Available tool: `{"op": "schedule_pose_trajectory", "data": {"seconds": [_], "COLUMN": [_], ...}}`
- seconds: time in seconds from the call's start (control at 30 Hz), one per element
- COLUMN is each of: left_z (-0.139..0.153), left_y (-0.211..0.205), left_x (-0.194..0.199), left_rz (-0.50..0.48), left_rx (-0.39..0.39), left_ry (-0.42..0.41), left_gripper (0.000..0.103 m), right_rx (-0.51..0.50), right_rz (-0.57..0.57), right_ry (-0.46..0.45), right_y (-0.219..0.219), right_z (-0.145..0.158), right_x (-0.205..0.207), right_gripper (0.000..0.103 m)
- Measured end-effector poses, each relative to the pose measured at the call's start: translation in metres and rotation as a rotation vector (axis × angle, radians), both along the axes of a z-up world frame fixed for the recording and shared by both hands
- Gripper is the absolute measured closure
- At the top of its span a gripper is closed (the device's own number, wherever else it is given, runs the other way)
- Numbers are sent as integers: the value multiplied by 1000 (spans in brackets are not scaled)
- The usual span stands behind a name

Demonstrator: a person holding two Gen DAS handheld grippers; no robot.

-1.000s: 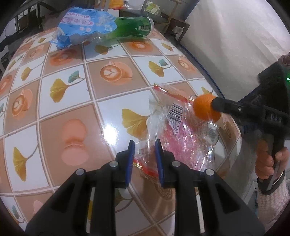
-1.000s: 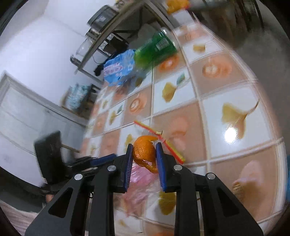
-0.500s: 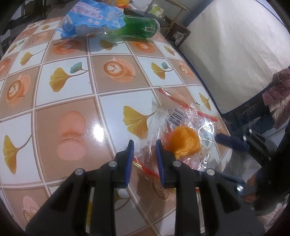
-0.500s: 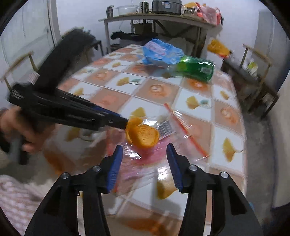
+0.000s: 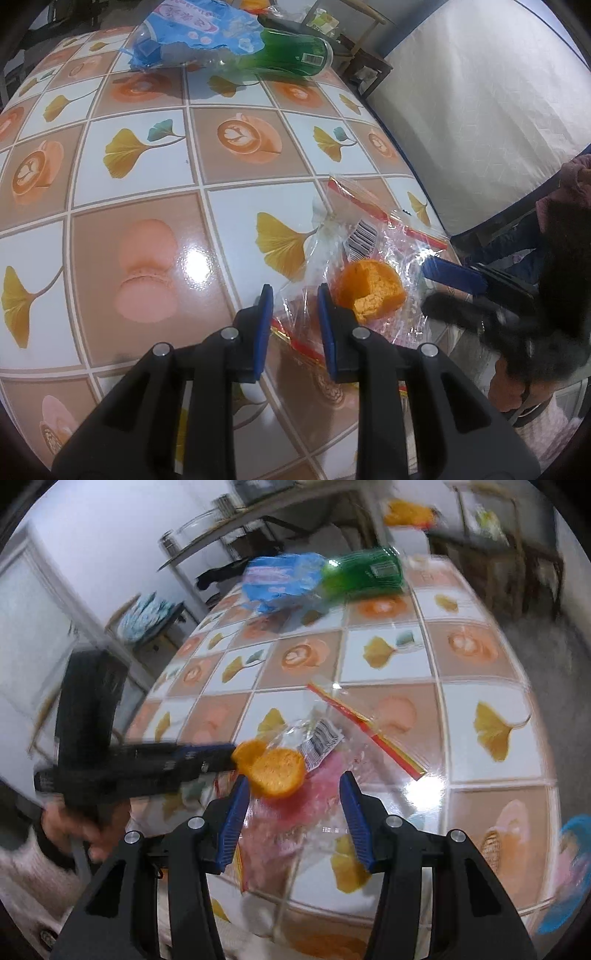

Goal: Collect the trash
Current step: 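Pull the orange peel from the bag with the right tool while the left tool holds the bag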

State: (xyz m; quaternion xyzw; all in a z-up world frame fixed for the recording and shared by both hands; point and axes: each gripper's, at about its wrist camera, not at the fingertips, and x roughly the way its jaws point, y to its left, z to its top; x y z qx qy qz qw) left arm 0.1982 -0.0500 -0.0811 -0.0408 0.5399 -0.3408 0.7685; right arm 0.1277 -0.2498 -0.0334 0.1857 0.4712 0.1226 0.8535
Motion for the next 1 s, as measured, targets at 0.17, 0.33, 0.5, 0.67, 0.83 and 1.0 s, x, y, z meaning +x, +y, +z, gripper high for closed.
{"op": "schedule_pose_trajectory", "data": {"seconds": [0.17, 0.33, 0.5, 0.67, 0.83, 1.0], "left_z": [-1, -1, -1, 0, 1, 8], "left_y": [0, -1, -2, -1, 1, 3], "left_x": [-2, -3, -3, -3, -2, -2], "left_rz": [-2, -8, -11, -11, -6, -18], "left_rx": [0, -5, -4, -7, -4, -32], "left_ry": [-10, -16, -23, -22, -30, -45], "left_gripper": [80, 78, 77, 77, 72, 57], "right_rx": [46, -19, -69, -79, -57, 11], "right_rz": [-19, 16, 39, 35, 1, -61], "right_ry": [58, 113, 124, 103, 77, 57], "right_y": [1, 16, 25, 25, 15, -8], "right_z": [-9, -21, -25, -22, -14, -8], "right_x": [16, 22, 25, 24, 19, 10], "right_gripper": [61, 71, 88, 96, 96, 96]}}
